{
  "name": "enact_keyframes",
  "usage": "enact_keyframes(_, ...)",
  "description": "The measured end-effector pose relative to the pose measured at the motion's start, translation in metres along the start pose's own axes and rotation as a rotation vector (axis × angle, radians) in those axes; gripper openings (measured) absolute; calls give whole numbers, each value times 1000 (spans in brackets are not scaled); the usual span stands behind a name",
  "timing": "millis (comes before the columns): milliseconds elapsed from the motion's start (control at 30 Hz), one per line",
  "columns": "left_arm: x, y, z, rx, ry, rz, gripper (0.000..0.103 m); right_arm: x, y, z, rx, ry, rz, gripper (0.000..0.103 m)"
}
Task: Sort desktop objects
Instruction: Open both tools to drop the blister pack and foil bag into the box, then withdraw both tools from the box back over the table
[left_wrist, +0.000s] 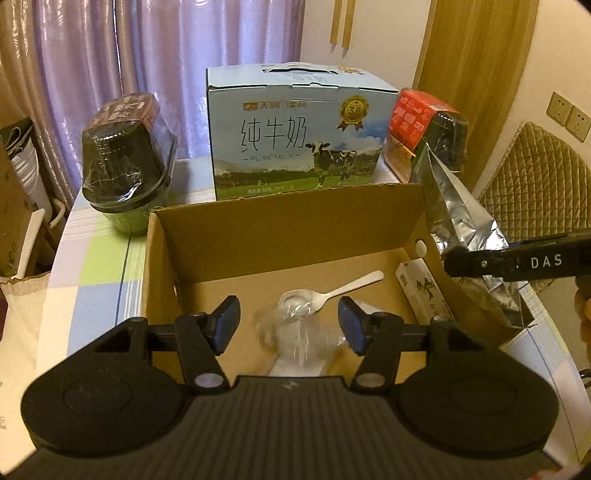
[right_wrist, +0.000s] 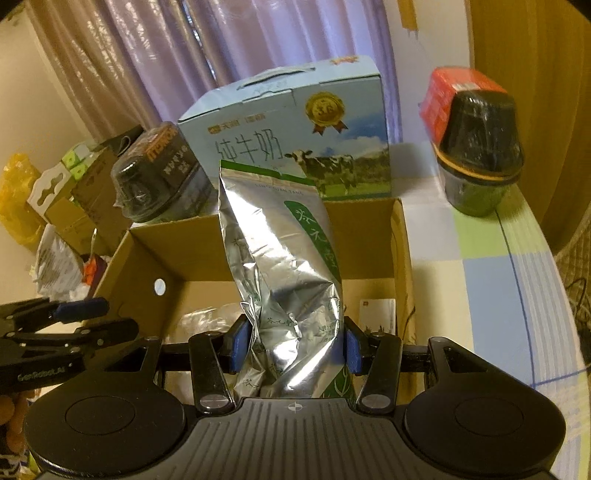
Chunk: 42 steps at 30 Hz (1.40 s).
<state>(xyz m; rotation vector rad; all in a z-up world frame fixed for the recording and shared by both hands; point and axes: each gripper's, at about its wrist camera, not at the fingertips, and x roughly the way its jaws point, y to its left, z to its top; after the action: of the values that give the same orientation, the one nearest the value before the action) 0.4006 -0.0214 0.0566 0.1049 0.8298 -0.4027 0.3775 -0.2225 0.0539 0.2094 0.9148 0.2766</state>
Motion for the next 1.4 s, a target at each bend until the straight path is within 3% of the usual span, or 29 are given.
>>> enact_keyframes(167, -5, 4, -6, -7, -12, 7, 58, 6, -10, -2, 71, 13, 35, 49)
enact_keyframes(233, -7, 4, -8, -8, -13, 4, 59, 5, -14, -1, 114, 8, 57, 58)
enact_keyframes(300, -11, 4, -11, -8, -18, 0, 61, 0, -17, -1, 141, -18, 77, 61)
enact_keyframes(400, -20, 3, -16, -5, -34, 1, 71, -11, -15, 0, 121, -43, 66, 63)
enact_keyframes(533, -35, -1, -25, -2, -52, 4, 74, -27, -12, -3, 121, -55, 73, 66)
enact_keyframes(767, -70, -10, -41, -11, -81, 6, 79, -68, -1, -19, 132, -84, 91, 83)
enact_keyframes(867, -87, -15, -48, -16, -85, -1, 82, -87, 6, -31, 123, -88, 99, 89)
enact_keyframes(1067, -122, -23, -70, -6, -105, -8, 97, -118, 16, -69, 124, -78, 108, 100)
enact_keyframes(1400, -152, -28, -143, 35, -34, -23, 101, -132, 10, -149, 217, -2, 132, 101)
